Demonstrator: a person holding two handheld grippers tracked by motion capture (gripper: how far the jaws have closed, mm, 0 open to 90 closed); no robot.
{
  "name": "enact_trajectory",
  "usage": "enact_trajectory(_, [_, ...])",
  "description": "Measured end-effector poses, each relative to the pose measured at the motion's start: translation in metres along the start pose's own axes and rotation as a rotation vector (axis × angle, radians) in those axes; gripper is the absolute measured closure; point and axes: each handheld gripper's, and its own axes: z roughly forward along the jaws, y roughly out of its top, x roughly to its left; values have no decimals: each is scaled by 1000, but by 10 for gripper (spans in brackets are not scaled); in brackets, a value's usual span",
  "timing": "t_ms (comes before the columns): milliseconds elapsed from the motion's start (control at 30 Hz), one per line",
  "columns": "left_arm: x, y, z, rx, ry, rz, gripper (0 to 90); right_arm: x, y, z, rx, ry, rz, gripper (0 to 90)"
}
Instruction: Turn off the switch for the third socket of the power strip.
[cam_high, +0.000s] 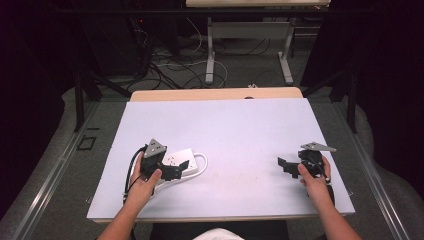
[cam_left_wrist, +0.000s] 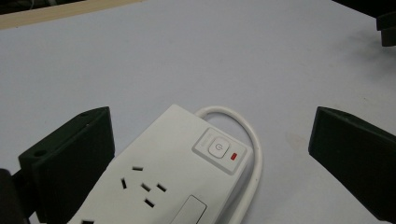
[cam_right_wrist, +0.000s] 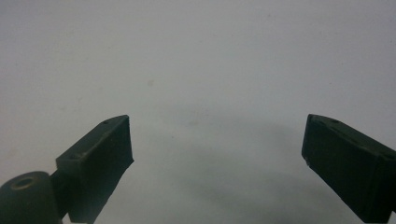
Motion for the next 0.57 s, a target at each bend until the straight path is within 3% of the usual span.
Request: enact_trajectory(567, [0, -3, 3, 15, 2, 6, 2, 1, 0, 0, -5, 5, -4, 81])
